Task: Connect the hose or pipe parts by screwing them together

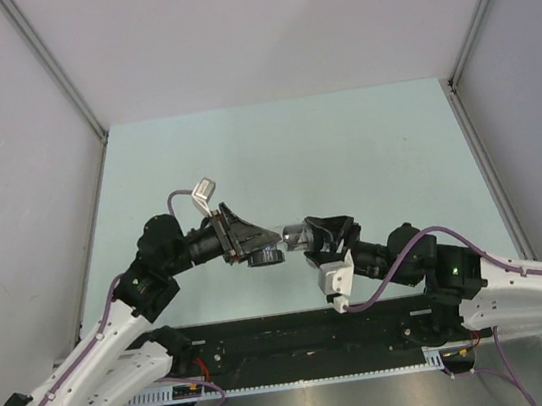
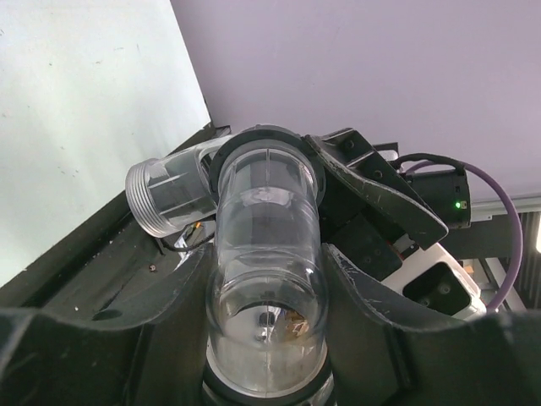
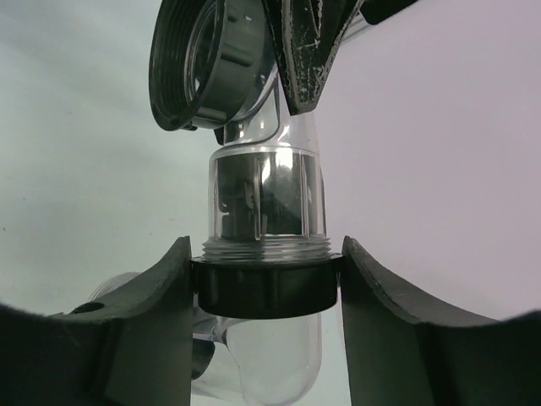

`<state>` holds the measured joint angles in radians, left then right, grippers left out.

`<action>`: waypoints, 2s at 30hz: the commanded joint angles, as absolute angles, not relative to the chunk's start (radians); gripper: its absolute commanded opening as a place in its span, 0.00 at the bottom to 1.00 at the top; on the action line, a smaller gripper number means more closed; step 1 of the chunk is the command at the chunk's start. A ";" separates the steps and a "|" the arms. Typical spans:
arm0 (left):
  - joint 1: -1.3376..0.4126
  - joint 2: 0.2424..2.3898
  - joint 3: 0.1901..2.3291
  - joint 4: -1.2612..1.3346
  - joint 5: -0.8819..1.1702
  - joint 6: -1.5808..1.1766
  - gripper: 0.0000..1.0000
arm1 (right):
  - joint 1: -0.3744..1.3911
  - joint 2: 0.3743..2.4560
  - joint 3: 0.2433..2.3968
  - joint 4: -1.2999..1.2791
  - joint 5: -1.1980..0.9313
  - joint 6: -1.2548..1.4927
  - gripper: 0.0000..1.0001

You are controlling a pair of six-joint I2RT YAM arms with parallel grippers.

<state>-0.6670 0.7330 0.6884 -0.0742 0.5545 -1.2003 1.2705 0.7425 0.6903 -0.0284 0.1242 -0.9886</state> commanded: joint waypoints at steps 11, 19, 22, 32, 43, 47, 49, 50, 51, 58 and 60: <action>-0.667 0.692 0.796 0.083 0.741 -0.343 0.00 | 1.129 0.828 0.755 -0.166 -0.247 -0.644 0.22; -0.670 0.747 0.744 0.069 0.926 0.175 0.00 | 1.002 0.952 0.805 -0.180 -0.591 -0.395 0.23; -0.686 0.735 0.674 0.064 0.884 0.363 0.00 | 0.895 0.997 0.818 -0.120 -0.771 -0.267 0.24; -0.687 0.733 0.589 0.063 0.761 0.463 0.00 | 0.764 0.974 0.819 0.005 -0.875 0.046 0.51; -0.687 0.673 0.618 0.104 0.554 -0.109 0.00 | 0.778 0.729 0.813 -0.143 -0.404 -0.265 0.96; -0.689 0.666 0.652 0.069 0.443 -0.406 0.00 | 0.839 0.664 0.781 -0.126 -0.327 -0.450 0.96; -0.687 0.666 0.663 0.068 0.454 -0.560 0.00 | 0.885 0.641 0.743 -0.098 -0.252 -0.533 0.97; -0.689 0.666 0.676 0.067 0.456 -0.609 0.00 | 0.937 0.631 0.723 -0.057 -0.226 -0.611 0.96; -0.686 0.667 0.683 0.066 0.462 -0.653 0.00 | 0.965 0.603 0.707 -0.036 -0.188 -0.650 0.96; -0.684 0.678 0.722 0.032 0.509 -1.058 0.00 | 1.187 0.600 0.635 0.031 -0.016 -0.913 0.95; -0.684 0.680 0.726 0.032 0.537 -1.097 0.00 | 1.233 0.621 0.634 0.038 0.062 -0.940 0.95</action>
